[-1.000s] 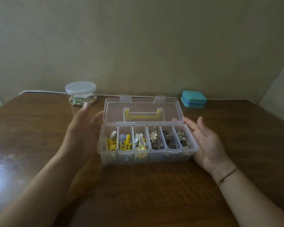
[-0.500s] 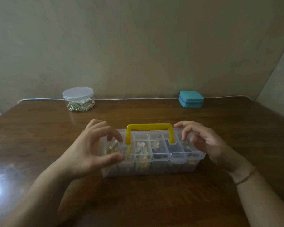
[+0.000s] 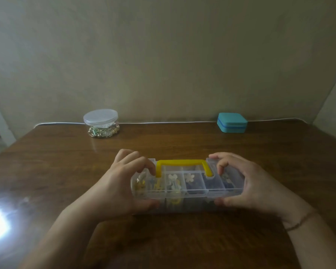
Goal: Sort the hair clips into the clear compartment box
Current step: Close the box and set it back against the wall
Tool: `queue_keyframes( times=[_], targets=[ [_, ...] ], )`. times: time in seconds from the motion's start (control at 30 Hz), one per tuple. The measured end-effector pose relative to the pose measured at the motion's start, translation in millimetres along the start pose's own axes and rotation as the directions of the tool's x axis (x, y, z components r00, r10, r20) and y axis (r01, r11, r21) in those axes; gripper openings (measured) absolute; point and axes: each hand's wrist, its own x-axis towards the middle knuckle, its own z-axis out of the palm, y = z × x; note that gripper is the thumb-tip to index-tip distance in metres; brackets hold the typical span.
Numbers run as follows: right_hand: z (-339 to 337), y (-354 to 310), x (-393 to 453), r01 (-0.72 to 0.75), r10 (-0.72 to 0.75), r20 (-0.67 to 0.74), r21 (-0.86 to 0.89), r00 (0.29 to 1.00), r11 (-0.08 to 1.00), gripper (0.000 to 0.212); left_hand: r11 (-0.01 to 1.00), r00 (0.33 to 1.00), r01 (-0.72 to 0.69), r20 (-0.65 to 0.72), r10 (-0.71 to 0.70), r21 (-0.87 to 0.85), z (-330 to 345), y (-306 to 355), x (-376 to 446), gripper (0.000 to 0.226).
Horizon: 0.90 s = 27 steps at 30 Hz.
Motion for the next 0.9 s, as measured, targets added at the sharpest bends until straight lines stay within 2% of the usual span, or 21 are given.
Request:
queue_keyframes(
  times=[0.13,0.27,0.4,0.5,0.63,0.9],
  targets=[
    [6,-5,0,-0.054,0.047,-0.091,-0.077,0.995,0.996,0.046,0.999,0.999,-0.005,-0.049,0.007,0.041,6,-3,-3,0.048],
    [15,-3,7,-0.063,0.009,-0.282,-0.18,0.959,0.982,0.048,0.974,0.964,0.046,-0.265,0.014,0.22,16,-7,-2,0.048],
    [20,1,8,-0.097,0.054,-0.331,-0.112,0.942,0.989,0.045,0.941,0.915,0.138,-0.404,-0.002,0.308,21,-10,-1,0.036],
    [16,-2,22,-0.112,0.06,-0.319,-0.145,0.946,0.983,0.044,0.929,0.918,0.175,-0.394,-0.035,0.326,24,-14,10,0.03],
    [-7,-2,74,-0.14,0.062,-0.276,-0.272,0.959,0.952,0.04,0.9,0.902,0.298,-0.402,-0.157,0.318,30,-35,50,0.035],
    [-22,33,214,-0.161,0.077,-0.336,-0.23,0.939,0.96,0.041,0.823,0.817,0.504,-0.454,-0.356,0.262,50,-107,160,0.036]
  ],
)
